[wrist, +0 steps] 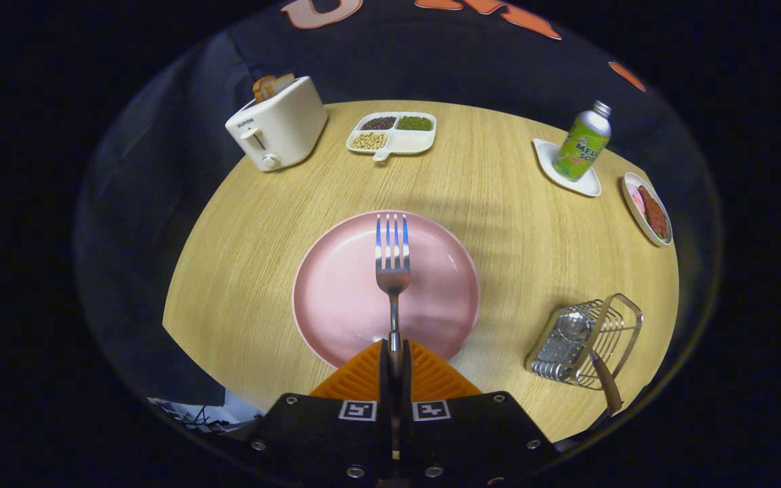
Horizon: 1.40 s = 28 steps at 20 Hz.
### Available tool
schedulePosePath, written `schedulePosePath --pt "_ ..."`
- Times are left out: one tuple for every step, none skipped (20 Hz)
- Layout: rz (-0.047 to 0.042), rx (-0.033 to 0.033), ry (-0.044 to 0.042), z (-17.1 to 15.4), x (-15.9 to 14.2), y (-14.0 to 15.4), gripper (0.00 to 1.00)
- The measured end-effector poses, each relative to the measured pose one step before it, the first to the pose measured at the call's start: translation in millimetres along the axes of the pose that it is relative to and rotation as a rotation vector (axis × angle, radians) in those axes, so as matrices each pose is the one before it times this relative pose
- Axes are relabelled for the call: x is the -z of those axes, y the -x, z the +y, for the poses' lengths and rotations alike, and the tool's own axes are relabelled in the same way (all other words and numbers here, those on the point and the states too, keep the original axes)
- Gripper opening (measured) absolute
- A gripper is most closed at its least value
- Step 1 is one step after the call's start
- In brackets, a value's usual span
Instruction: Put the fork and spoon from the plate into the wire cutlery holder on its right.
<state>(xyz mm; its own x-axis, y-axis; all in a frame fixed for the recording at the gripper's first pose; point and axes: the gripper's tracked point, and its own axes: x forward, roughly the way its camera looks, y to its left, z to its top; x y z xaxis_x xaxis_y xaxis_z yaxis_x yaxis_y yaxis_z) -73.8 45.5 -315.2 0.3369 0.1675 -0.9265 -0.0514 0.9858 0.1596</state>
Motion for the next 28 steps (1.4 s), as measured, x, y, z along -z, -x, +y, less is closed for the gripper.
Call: schedulePosePath --pt "-0.01149 0.00609 -0.01790 -7.43 0.92 6.91 0.05" --pt "-0.01401 0.00793 -0.02075 -7.04 -0.53 7.55 0.05" --pt "-0.00938 0.00731 -0.01931 -8.43 0.29 8.12 0.05" --pt "-0.01168 0.00856 -0.01869 -8.10 0.14 8.36 0.05" --pt "-0.00899 0.00958 -0.01199 -9.98 -0.21 7.21 0.05" --pt "0.00603 0.01078 -0.00770 -11.08 3.19 7.18 0.05" --pt "-0.00364 0.01955 -0.01234 -10.08 0.93 3.87 0.05" --pt "0.00328 0.02294 -0.00678 -11.37 0.86 2.51 0.05" --pt "0.00425 0.02637 -0.00965 -12.28 0.83 4.06 0.05" --pt "0.00739 0.01994 -0.01356 -11.52 1.92 3.94 0.05" --pt "0.00708 0.01686 -0.01589 -11.94 2.50 3.56 0.05" --pt "0.01011 0.01785 -0.01162 -9.75 2.27 1.35 0.05" --pt "0.01861 0.01569 -0.00910 -10.56 3.36 -0.46 0.05" --pt "0.02603 0.00802 -0.01447 -8.92 4.03 0.14 0.05" --pt "0.03101 0.00004 -0.01401 -4.64 4.27 -0.85 0.05" --pt "0.02248 -0.00382 -0.01689 -3.39 3.50 -2.08 0.05" --pt "0.02625 -0.00615 -0.00639 -2.11 3.51 -2.20 0.05" --pt "0.02163 -0.00110 -0.00323 -3.33 3.84 -2.44 0.05" --pt "0.02350 -0.00024 0.00637 -1.76 2.46 -2.98 0.05" --pt "0.02298 -0.00204 0.00456 -0.81 2.09 -4.61 0.05" --pt "0.02638 -0.00276 0.00094 -0.40 2.82 -3.95 0.05" --pt "0.02054 -0.00103 -0.00404 -0.02 1.03 -3.40 0.05" --pt "0.02026 0.00285 0.00435 0.11 1.28 -2.31 0.05" --pt "0.00975 0.00235 0.00092 -0.57 -0.74 -1.90 0.05" --pt "0.01119 -0.00195 -0.00266 0.49 -1.74 -1.49 0.05" --pt "0.01366 -0.00077 0.00019 -0.49 -0.78 -0.74 0.05" --pt "0.01415 -0.00220 0.00257 0.85 -1.00 -1.57 0.05" --pt "0.01862 -0.00331 0.00464 0.43 0.84 -0.86 0.05"
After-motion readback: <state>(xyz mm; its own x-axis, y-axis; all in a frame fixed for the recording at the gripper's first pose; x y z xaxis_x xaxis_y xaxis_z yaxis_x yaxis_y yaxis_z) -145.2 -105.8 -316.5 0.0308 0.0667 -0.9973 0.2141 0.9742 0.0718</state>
